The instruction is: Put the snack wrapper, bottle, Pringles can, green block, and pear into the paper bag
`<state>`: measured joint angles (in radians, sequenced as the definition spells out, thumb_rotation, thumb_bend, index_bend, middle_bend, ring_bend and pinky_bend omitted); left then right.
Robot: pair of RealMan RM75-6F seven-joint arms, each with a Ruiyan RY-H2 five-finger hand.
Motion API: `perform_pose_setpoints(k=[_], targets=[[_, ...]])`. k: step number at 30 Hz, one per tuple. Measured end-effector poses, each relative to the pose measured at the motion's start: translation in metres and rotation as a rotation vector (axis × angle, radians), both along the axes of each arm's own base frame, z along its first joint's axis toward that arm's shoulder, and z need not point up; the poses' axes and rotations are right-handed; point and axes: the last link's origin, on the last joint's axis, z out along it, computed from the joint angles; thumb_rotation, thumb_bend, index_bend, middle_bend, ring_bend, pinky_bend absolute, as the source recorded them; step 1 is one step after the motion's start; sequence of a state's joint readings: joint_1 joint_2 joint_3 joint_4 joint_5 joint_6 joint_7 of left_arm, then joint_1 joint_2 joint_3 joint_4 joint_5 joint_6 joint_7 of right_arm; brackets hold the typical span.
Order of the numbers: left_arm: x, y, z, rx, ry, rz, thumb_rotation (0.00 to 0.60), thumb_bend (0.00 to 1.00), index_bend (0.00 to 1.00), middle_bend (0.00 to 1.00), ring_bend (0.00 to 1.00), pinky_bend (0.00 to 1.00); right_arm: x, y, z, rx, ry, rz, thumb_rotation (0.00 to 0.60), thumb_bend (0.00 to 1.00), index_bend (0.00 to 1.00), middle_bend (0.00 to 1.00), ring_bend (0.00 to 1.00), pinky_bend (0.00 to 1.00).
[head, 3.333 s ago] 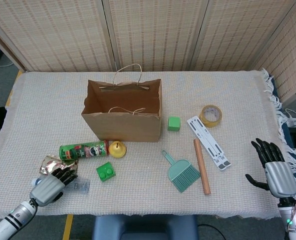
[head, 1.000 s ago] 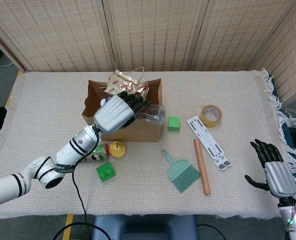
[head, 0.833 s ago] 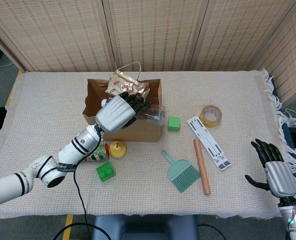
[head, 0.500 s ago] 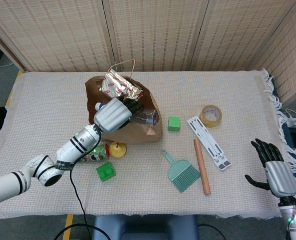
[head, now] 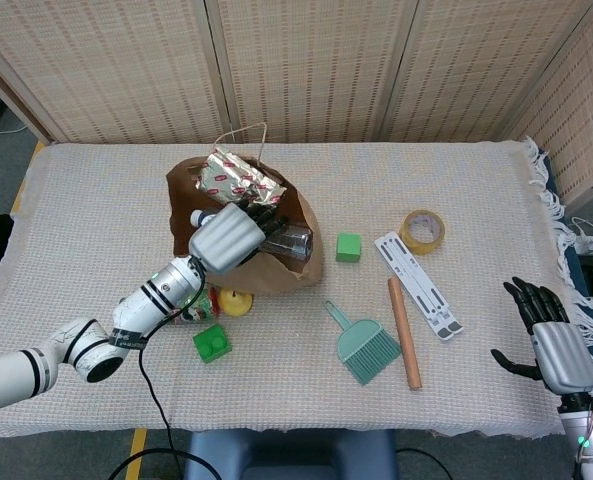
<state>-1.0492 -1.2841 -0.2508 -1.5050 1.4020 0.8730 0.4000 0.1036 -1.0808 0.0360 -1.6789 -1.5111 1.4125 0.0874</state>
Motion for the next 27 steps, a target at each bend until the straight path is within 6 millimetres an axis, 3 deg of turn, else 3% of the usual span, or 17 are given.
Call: perform_pose_setpoints(k=[8, 20, 23, 27], targets=[[0.002, -0.003, 0.001, 0.006, -0.011, 0.005, 0.6, 0.39, 0.01, 0.0, 0.05, 0.23, 0.0, 0.0, 0.0, 0.0, 0.001, 0.002, 0.6, 0.11, 0.0, 0.0, 0.0, 0.0], [0.004, -0.004, 0.008, 0.039, -0.047, 0.004, 0.6, 0.4, 0.0, 0.0, 0.05, 0.22, 0.0, 0.0, 0.0, -0.002, 0.003, 0.003, 0.6, 0.11, 0.0, 0.0, 0.0, 0.0], [0.004, -0.005, 0.014, 0.069, -0.083, 0.003, 0.6, 0.48, 0.03, 0.0, 0.05, 0.22, 0.0, 0.001, 0.0, -0.001, 0.003, 0.005, 0.6, 0.11, 0.0, 0.0, 0.0, 0.0], [-0.001, -0.011, 0.028, 0.11, -0.147, 0.013, 0.6, 0.49, 0.13, 0.05, 0.07, 0.23, 0.0, 0.001, 0.0, -0.001, 0.004, 0.009, 0.6, 0.11, 0.0, 0.0, 0.0, 0.0]])
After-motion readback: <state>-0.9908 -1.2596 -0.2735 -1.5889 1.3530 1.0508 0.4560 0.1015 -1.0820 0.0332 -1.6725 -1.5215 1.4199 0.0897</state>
